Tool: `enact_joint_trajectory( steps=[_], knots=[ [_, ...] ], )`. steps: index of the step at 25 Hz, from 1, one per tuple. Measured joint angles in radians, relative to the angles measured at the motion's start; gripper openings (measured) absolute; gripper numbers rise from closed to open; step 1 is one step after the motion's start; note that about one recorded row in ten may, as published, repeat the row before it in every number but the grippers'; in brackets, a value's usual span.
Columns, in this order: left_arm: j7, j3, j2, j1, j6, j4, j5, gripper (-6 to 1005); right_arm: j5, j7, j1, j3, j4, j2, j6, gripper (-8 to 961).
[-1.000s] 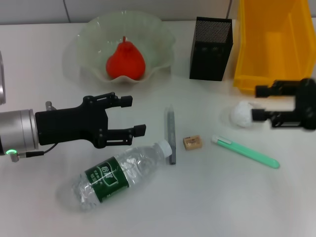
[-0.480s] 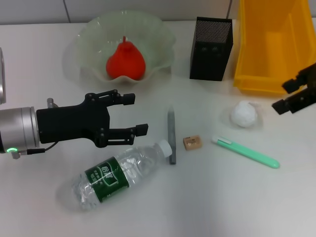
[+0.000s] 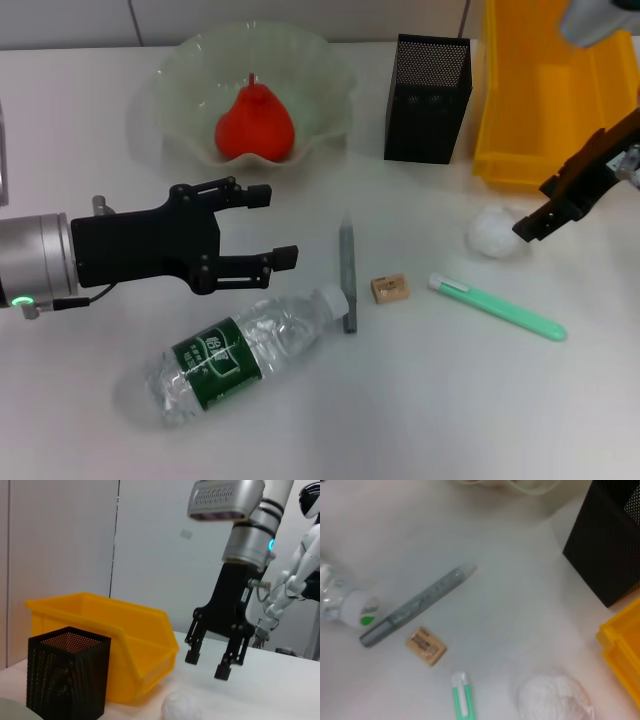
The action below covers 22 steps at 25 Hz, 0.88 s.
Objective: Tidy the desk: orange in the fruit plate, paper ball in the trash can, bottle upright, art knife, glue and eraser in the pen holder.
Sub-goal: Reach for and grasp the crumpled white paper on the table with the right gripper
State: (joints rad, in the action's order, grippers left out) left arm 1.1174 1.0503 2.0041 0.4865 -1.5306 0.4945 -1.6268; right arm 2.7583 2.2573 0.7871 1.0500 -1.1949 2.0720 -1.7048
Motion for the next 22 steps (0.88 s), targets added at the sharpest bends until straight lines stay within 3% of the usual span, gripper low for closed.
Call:
enact_joint_trajectory(
  steps=[11,22],
  knots=[
    [0.003,-0.017,-0.003,0.0,0.001,-0.003,0.001,842,-0.024,-0.026,-0.007,0.086,0.142,0.006,0.214,663],
    [0.004,-0.035,-0.004,-0.007,-0.002,-0.003,0.001,843,-0.059,-0.056,0.002,0.107,0.224,0.007,0.284,629]
  ],
)
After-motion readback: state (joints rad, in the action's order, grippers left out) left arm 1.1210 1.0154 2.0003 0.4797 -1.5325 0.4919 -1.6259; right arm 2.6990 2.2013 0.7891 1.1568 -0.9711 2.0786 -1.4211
